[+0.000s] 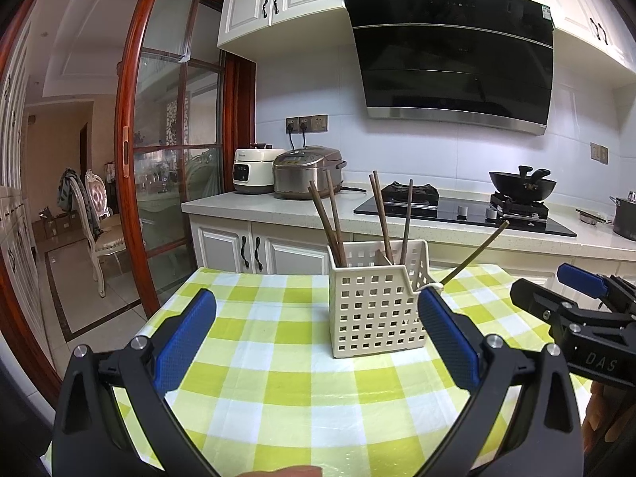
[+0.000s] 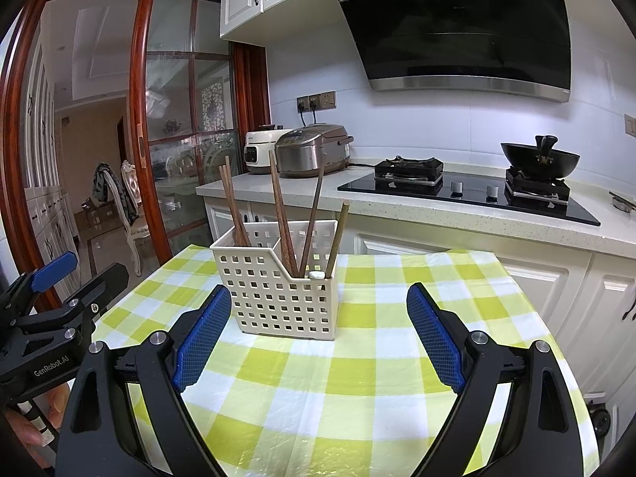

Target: Organize utensils

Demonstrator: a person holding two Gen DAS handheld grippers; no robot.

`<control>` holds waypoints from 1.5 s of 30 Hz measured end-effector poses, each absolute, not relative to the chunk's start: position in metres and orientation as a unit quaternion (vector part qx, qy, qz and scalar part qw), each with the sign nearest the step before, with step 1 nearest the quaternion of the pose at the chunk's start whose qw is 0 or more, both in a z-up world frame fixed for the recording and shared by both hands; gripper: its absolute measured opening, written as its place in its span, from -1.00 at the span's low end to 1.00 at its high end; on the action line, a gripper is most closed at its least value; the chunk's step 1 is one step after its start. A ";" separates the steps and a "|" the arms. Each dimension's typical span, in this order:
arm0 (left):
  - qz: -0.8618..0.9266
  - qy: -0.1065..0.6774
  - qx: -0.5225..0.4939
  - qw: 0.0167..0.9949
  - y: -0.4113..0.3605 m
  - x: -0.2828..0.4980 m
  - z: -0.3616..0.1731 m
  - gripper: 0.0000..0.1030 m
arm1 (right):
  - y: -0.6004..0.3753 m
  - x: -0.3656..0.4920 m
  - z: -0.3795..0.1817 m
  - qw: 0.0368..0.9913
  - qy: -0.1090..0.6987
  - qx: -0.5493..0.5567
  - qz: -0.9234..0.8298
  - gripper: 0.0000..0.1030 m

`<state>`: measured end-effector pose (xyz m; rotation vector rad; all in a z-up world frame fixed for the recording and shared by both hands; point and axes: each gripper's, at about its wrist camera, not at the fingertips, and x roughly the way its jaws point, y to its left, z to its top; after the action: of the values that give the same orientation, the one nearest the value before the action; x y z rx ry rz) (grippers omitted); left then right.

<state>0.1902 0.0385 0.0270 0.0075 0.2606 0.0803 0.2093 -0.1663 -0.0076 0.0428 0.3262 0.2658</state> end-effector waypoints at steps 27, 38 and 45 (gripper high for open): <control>0.022 0.131 0.000 0.991 0.040 0.191 0.022 0.91 | -0.164 0.207 -0.009 0.977 0.161 0.027 0.140 0.64; 0.008 0.128 0.003 0.992 0.039 0.192 0.021 0.91 | -0.165 0.207 -0.009 0.976 0.162 0.027 0.141 0.64; -0.005 0.123 0.001 0.992 0.037 0.194 0.021 0.91 | -0.164 0.207 -0.010 0.976 0.162 0.027 0.142 0.64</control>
<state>0.1936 0.0367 0.0211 0.0027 0.2473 -0.0097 0.2072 -0.1640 -0.0100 0.0549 0.3258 0.2862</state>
